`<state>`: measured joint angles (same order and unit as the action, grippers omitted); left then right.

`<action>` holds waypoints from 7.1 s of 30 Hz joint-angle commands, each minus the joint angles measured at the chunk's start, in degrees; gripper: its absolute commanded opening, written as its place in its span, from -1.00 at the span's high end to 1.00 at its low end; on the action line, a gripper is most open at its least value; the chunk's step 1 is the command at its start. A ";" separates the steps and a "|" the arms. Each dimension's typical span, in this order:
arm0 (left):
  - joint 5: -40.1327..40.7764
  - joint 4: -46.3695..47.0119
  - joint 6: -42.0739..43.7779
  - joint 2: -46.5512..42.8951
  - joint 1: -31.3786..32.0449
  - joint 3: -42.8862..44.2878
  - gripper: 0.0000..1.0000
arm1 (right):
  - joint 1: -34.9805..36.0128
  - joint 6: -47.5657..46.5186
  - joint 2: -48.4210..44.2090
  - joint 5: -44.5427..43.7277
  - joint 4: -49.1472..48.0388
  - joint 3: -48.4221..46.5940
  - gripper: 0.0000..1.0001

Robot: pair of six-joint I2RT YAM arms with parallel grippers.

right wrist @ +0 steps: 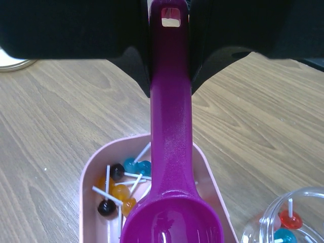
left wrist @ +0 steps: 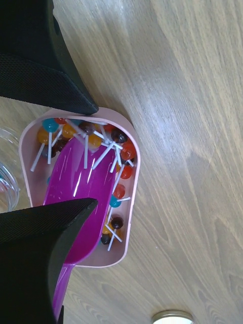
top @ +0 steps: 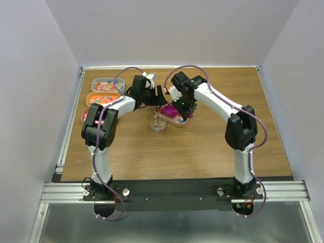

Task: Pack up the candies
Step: Scoop the fake candies from the storage box, then place the fake candies in the packing bottle.

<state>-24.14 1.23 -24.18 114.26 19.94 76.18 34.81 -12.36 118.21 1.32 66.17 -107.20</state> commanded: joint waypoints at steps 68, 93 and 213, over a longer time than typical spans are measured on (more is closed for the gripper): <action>-4.07 3.95 -3.77 -4.04 0.01 -2.97 -0.45 | -0.79 -3.99 -5.10 10.19 -18.71 15.79 0.99; -3.90 4.30 -3.94 -7.12 -2.01 -3.41 -0.45 | -3.61 -3.64 -9.84 11.69 -34.62 30.90 0.99; 42.16 -4.75 11.71 -51.59 -10.54 -22.04 -0.97 | 25.92 -7.41 -22.50 -40.61 -9.57 28.81 0.99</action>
<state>19.44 -3.57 -12.23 63.05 10.44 53.69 59.55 -18.85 94.43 -33.34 53.12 -75.22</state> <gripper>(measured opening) 0.985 0.342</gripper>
